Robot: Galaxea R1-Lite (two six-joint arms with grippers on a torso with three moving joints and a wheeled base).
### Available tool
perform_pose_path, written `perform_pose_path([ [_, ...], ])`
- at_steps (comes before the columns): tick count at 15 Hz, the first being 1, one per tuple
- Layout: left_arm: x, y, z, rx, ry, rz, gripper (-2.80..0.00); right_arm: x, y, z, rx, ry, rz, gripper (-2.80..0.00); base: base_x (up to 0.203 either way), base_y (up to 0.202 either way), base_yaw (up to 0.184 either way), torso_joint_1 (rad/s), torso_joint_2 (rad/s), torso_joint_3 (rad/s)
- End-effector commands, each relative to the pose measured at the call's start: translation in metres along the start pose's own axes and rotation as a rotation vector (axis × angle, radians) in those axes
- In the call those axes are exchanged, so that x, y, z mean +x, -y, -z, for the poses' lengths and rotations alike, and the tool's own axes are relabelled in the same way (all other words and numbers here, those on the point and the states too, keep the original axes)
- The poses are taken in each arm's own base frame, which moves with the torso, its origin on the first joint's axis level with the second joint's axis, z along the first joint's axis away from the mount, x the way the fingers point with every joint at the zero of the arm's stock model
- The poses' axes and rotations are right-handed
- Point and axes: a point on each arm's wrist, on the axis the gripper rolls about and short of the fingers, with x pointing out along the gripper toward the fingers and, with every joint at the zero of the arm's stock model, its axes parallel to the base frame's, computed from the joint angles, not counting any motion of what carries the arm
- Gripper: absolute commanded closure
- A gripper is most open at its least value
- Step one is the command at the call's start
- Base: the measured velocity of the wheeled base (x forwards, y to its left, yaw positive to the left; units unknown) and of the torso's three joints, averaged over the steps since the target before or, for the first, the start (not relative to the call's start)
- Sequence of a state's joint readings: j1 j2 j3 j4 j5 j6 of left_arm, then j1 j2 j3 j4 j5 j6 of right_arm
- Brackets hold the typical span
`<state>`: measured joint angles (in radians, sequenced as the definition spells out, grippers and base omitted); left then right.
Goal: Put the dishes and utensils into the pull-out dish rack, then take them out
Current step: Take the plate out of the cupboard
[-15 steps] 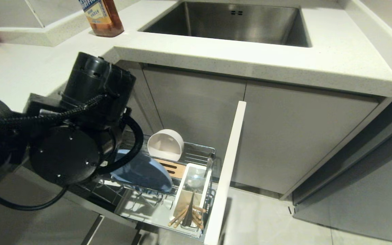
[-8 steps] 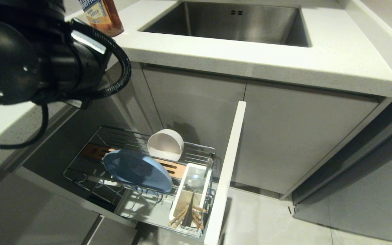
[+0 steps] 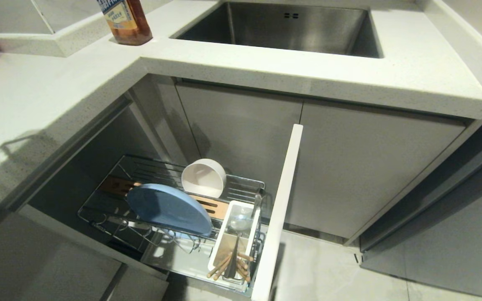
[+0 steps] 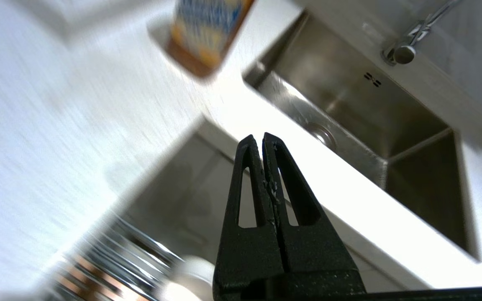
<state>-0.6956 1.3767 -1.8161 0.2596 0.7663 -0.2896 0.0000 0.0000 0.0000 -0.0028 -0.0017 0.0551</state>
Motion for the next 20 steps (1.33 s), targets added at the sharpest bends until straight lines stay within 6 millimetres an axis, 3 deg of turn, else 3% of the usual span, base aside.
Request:
perform_pose_path([
  [1,-0.018,-0.023,-0.026,0.037,0.073,-0.005,0.0,0.0,0.0,0.0,0.0,-0.001,0.0,0.0,0.0,0.0,0.0,0.0,0.0,0.0],
  [4,-0.05,-0.059,-0.052,0.105,0.164,0.026,0.0,0.0,0.0,0.0,0.0,-0.001,0.0,0.0,0.0,0.0,0.0,0.0,0.0,0.0],
  [7,-0.098,-0.086,-0.055,0.203,0.158,0.023,0.0,0.0,0.0,0.0,0.0,0.0,0.0,0.0,0.0,0.0,0.0,0.0,0.0,0.0],
  [9,-0.136,-0.1,-0.044,0.249,0.13,0.047,0.0,0.0,0.0,0.0,0.0,-0.001,0.0,0.0,0.0,0.0,0.0,0.0,0.0,0.0],
  [13,-0.208,-0.124,0.01,0.303,0.093,0.079,0.0,0.0,0.0,0.0,0.0,0.0,0.0,0.0,0.0,0.0,0.0,0.0,0.0,0.0],
  [16,-0.245,-0.145,0.068,0.367,0.069,0.1,0.0,0.0,0.0,0.0,0.0,0.0,0.0,0.0,0.0,0.0,0.0,0.0,0.0,0.0],
  [20,-0.254,-0.176,0.136,0.419,0.026,0.139,0.0,0.0,0.0,0.0,0.0,0.0,0.0,0.0,0.0,0.0,0.0,0.0,0.0,0.0],
])
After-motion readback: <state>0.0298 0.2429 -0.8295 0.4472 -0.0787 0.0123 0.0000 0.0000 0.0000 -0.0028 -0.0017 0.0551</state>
